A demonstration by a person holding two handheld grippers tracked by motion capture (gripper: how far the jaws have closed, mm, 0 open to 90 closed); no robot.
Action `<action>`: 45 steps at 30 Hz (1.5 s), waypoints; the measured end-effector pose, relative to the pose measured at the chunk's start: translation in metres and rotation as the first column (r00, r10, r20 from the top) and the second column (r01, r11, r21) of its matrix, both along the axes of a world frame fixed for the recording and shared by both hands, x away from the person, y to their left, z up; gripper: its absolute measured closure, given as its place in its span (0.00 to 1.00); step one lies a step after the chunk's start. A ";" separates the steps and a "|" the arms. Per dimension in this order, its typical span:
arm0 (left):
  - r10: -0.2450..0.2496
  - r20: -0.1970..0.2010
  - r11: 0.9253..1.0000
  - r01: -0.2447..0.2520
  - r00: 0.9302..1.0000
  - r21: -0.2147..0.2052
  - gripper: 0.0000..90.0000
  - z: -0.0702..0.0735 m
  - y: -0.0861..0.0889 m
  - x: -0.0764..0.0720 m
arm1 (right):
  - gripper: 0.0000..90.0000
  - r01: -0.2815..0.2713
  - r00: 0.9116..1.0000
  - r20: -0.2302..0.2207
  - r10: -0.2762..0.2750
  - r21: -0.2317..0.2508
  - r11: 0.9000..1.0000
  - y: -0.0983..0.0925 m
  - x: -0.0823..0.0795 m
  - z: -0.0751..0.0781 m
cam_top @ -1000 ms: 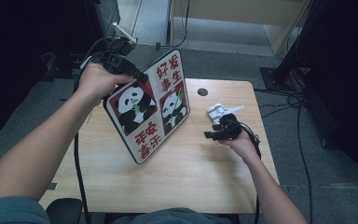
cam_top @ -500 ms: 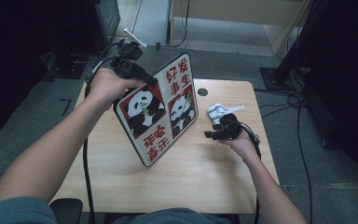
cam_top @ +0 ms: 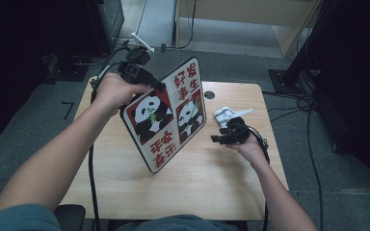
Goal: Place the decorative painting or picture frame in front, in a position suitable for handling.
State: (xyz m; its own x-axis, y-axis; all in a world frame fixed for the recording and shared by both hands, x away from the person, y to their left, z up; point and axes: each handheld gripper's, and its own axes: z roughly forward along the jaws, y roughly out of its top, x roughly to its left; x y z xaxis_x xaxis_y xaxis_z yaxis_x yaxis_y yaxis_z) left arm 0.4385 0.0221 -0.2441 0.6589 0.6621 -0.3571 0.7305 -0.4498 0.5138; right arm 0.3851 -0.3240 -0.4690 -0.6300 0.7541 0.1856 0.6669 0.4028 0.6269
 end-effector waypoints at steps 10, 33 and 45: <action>0.007 -0.001 1.000 -0.007 1.000 0.004 0.87 -0.001 -0.001 -0.001 | 0.47 -0.004 1.000 0.001 0.004 0.000 1.000 0.000 0.000 0.000; 0.078 -0.065 0.996 -0.075 0.995 0.039 0.57 -0.006 0.004 0.008 | 0.47 -0.004 1.000 -0.006 0.004 -0.007 1.000 0.001 0.000 -0.001; 0.059 -0.076 0.997 -0.055 0.995 0.055 0.47 -0.007 0.000 0.008 | 0.47 -0.012 1.000 0.001 0.012 -0.009 1.000 0.002 0.000 -0.001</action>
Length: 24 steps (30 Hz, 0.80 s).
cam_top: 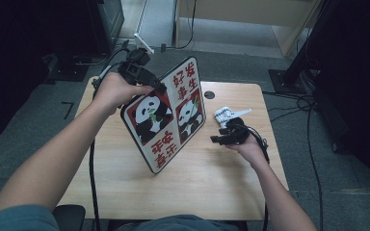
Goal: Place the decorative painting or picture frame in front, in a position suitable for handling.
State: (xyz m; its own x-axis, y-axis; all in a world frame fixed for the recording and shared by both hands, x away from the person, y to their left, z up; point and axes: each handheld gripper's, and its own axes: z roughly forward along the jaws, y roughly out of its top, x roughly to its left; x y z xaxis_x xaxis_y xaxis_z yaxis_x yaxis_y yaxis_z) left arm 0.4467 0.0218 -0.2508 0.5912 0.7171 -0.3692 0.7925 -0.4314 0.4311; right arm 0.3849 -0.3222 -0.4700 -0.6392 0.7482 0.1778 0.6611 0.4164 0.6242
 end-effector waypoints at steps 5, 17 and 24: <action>0.003 0.012 1.000 -0.002 1.000 -0.023 0.46 0.001 0.002 -0.001 | 0.47 0.000 1.000 0.001 0.000 0.002 1.000 0.000 0.000 0.000; -0.004 0.056 0.998 0.008 0.998 -0.061 0.45 0.011 0.011 -0.017 | 0.47 0.004 1.000 0.011 -0.004 0.019 1.000 -0.002 0.001 0.003; -0.006 0.062 0.995 0.013 0.998 -0.102 0.45 0.007 0.022 -0.033 | 0.47 0.000 1.000 0.018 -0.001 0.030 1.000 -0.003 0.004 0.005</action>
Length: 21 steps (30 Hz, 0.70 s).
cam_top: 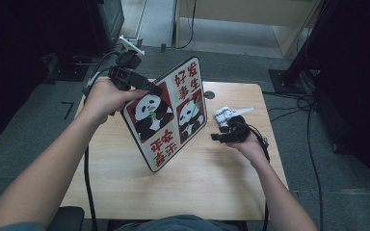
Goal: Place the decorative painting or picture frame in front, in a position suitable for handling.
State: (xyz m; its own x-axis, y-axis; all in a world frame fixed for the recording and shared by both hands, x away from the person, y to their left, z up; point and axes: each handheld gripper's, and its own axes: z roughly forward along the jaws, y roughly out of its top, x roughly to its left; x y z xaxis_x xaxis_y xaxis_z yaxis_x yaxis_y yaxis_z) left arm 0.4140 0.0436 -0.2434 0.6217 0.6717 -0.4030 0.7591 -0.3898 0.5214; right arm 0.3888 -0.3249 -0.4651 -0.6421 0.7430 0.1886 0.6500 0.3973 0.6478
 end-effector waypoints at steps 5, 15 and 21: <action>0.005 0.011 1.000 -0.005 1.000 -0.024 0.45 -0.004 0.008 -0.011 | 0.47 -0.005 1.000 0.001 0.005 0.007 1.000 0.000 0.003 0.002; 0.031 0.041 0.997 -0.028 0.999 -0.072 0.46 -0.015 0.030 -0.036 | 0.49 0.006 1.000 -0.004 -0.006 0.019 1.000 -0.004 0.010 0.003; 0.038 0.064 0.994 -0.031 0.997 -0.108 0.46 -0.024 0.040 -0.050 | 0.52 0.020 1.000 0.001 -0.020 0.028 0.999 -0.009 0.015 0.004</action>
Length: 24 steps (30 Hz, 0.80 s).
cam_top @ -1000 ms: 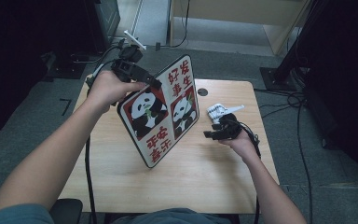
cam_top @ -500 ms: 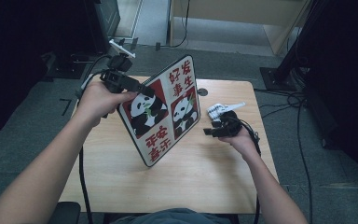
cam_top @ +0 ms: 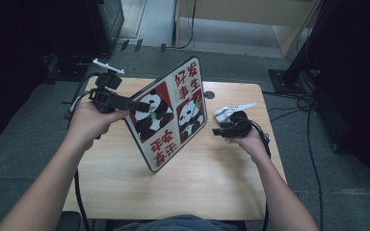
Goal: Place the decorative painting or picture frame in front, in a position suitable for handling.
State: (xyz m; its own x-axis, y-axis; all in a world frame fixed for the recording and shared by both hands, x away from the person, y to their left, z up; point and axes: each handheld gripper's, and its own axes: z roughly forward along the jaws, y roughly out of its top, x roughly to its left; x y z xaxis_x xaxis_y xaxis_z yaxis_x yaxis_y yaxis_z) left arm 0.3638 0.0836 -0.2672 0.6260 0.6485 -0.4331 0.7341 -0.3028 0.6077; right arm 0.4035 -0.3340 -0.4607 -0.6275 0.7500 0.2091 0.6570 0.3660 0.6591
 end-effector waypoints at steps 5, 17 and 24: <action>0.012 0.017 1.000 -0.011 1.000 -0.015 0.46 -0.011 0.006 -0.009 | 0.53 0.019 1.000 0.004 -0.019 0.006 1.000 -0.003 0.003 0.002; 0.034 0.037 0.997 -0.031 0.999 -0.074 0.49 -0.034 0.021 -0.026 | 0.55 0.035 0.999 0.006 -0.035 -0.004 0.999 -0.011 0.010 -0.001; 0.053 0.030 0.991 -0.049 0.998 -0.128 0.51 -0.052 0.028 -0.028 | 0.55 0.053 0.999 0.005 -0.053 -0.033 0.998 -0.018 0.021 -0.002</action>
